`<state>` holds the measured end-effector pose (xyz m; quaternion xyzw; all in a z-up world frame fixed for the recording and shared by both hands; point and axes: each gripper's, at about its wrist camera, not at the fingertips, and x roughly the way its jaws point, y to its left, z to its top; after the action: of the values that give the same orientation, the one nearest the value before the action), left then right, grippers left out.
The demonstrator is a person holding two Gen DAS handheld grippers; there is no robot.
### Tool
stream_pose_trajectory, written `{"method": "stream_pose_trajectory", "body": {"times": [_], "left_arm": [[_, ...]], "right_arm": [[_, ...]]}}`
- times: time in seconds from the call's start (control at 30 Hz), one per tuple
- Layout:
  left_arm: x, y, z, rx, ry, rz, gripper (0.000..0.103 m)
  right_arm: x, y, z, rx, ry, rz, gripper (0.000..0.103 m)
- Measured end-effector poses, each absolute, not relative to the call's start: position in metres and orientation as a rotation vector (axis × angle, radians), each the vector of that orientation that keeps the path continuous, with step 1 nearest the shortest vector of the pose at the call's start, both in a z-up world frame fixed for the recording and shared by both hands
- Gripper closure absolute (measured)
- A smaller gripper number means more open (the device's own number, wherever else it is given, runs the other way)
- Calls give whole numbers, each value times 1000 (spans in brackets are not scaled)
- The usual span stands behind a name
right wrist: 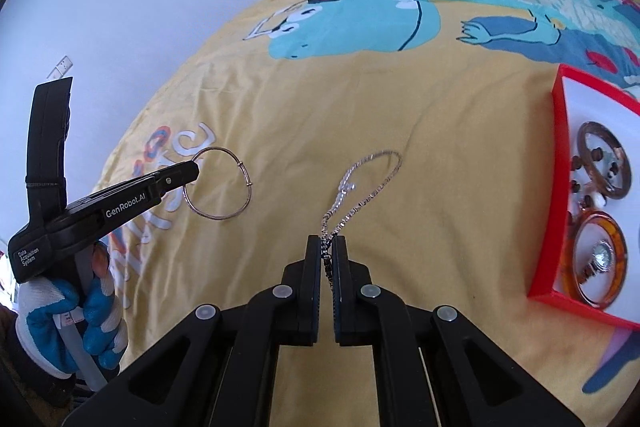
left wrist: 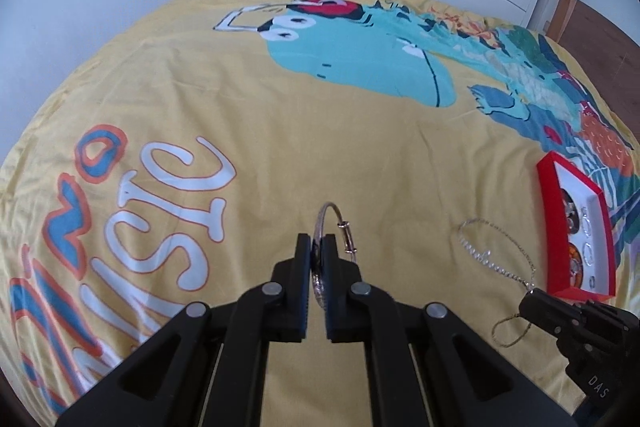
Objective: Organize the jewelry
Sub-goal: 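Carry the bangle and necklace over the red box with both tools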
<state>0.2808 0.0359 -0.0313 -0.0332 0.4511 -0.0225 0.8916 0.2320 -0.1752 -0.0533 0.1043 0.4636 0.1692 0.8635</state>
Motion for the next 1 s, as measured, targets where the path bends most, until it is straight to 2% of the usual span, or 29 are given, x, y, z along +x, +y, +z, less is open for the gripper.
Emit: {"method": "stream_pose_trajectory", "body": {"times": [0.57, 1.0], "left_arm": [[184, 25, 100, -38, 736, -93, 98], [123, -37, 149, 14, 662, -216, 98]], "right_arm": [[130, -177, 65, 163, 782, 340, 99], [56, -224, 116, 174, 647, 267, 99]]}}
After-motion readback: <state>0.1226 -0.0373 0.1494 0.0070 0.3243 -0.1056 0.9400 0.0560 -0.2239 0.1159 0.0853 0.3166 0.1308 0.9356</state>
